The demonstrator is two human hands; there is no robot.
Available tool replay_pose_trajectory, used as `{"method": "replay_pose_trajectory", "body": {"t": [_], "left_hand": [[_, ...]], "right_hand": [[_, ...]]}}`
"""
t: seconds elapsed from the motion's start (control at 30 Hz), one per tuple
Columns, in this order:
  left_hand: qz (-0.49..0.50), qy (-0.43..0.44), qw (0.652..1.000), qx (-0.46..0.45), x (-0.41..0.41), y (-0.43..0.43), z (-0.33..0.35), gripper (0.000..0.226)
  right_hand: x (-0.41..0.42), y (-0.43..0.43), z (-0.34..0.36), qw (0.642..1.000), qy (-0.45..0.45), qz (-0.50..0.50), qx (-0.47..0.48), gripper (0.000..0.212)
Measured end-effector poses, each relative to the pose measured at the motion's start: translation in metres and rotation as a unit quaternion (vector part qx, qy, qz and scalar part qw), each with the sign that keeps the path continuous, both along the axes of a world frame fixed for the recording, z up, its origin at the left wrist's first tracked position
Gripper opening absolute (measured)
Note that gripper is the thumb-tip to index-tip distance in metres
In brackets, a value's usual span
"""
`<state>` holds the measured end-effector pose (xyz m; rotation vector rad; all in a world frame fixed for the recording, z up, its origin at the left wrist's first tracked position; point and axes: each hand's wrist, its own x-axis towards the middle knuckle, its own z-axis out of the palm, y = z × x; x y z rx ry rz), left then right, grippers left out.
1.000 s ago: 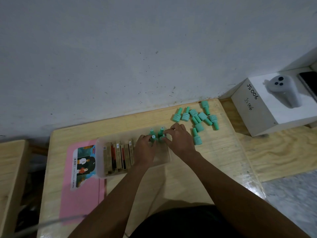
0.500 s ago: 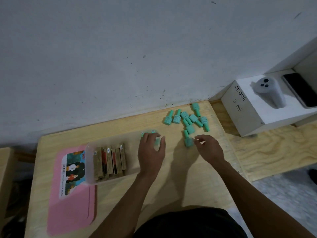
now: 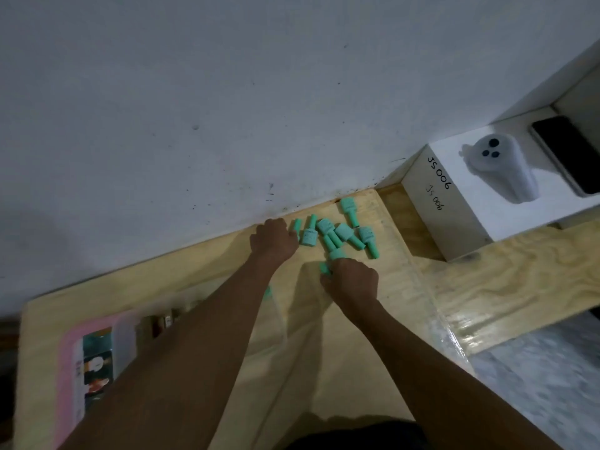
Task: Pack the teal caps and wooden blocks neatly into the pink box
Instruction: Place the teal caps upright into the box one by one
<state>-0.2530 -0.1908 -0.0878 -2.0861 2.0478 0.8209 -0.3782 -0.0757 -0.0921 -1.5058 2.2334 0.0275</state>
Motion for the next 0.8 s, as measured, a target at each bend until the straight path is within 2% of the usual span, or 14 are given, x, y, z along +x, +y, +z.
{"method": "replay_pose_trajectory", "body": {"t": [0.13, 0.33, 0.4, 0.53, 0.63, 0.8], "left_hand": [[-0.003, -0.007, 1.0, -0.001, -0.007, -0.004, -0.013, 0.043], [-0.011, 0.036, 0.999, -0.004, -0.013, -0.001, -0.011, 0.032], [0.009, 0.099, 0.995, -0.018, -0.007, 0.002, -0.007, 0.031], [0.046, 0.235, 0.969, -0.06, 0.005, 0.012, 0.014, 0.026], [0.081, 0.317, 0.942, -0.068, 0.019, 0.027, 0.041, 0.022], [0.132, 0.421, 0.897, -0.036, 0.057, 0.064, 0.08, 0.015]], "right_hand": [[-0.001, 0.004, -0.002, 0.999, -0.014, -0.016, -0.023, 0.026], [-0.015, 0.011, -0.004, 0.988, -0.135, -0.06, -0.051, 0.028], [-0.018, 0.012, -0.001, 0.971, -0.191, -0.115, -0.092, 0.03], [-0.02, 0.014, 0.02, 0.91, -0.309, -0.225, -0.16, 0.041], [-0.017, 0.021, 0.041, 0.867, -0.378, -0.263, -0.191, 0.042], [-0.003, 0.037, 0.078, 0.865, -0.392, -0.219, -0.223, 0.042]]}}
